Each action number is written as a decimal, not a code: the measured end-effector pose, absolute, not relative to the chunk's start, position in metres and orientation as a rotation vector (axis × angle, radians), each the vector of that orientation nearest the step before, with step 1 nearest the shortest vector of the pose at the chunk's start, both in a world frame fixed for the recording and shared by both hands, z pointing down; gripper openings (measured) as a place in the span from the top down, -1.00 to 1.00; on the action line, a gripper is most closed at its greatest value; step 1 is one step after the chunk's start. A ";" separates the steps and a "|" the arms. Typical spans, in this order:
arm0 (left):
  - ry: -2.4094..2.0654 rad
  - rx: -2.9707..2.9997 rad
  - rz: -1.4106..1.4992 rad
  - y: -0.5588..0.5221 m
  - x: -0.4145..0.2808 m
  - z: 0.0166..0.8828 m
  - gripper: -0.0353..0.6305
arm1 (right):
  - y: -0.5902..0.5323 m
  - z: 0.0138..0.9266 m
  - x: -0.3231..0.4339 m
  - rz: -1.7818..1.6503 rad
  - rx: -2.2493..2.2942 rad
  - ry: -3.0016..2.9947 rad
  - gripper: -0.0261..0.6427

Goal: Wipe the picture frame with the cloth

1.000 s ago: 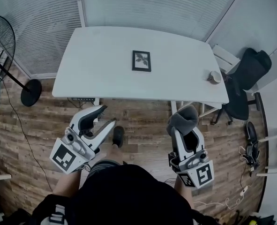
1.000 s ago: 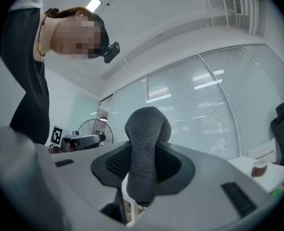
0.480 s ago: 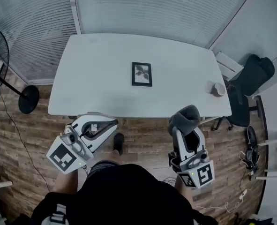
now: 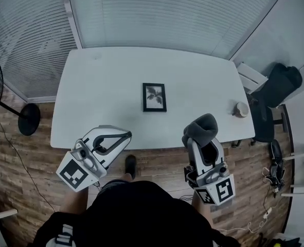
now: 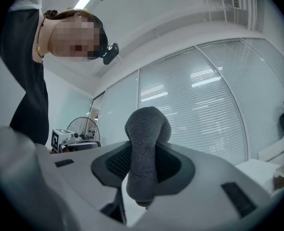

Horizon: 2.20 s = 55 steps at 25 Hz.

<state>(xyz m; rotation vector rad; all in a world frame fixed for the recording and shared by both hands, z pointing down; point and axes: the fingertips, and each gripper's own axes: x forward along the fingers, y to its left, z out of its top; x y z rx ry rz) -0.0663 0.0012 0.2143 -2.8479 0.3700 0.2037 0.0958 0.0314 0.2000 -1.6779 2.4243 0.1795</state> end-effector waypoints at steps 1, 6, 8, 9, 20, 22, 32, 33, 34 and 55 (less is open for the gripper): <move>0.378 -2.852 0.220 -0.007 -0.066 0.213 0.86 | 0.024 0.200 0.096 0.181 -1.679 2.424 0.56; 0.420 -2.868 0.233 -0.050 -0.066 0.210 0.86 | -0.013 0.198 0.095 0.183 -1.678 2.422 0.56; 0.407 -2.864 0.193 -0.063 -0.063 0.214 0.86 | -0.027 0.197 0.096 0.185 -1.679 2.420 0.56; 0.399 -2.861 0.170 -0.069 -0.060 0.217 0.86 | -0.034 0.197 0.096 0.186 -1.680 2.418 0.56; 0.430 -2.900 0.149 -0.115 -0.043 0.225 0.86 | -0.083 0.201 0.104 0.162 -1.660 2.427 0.56; 0.482 -2.915 0.169 -0.122 -0.042 0.225 0.86 | -0.087 0.201 0.106 0.164 -1.637 2.442 0.56; 0.734 -2.895 0.209 -0.141 -0.022 0.229 0.86 | -0.111 0.207 0.138 0.156 -1.525 2.565 0.56; 0.744 -2.895 0.207 -0.141 -0.018 0.231 0.86 | -0.113 0.209 0.142 0.155 -1.512 2.575 0.56; 0.752 -2.896 0.203 -0.142 -0.015 0.232 0.86 | -0.116 0.210 0.145 0.154 -1.497 2.584 0.56; 0.909 -3.043 -0.088 -0.154 0.009 0.346 0.62 | -0.149 0.273 0.162 0.007 -1.389 2.734 0.56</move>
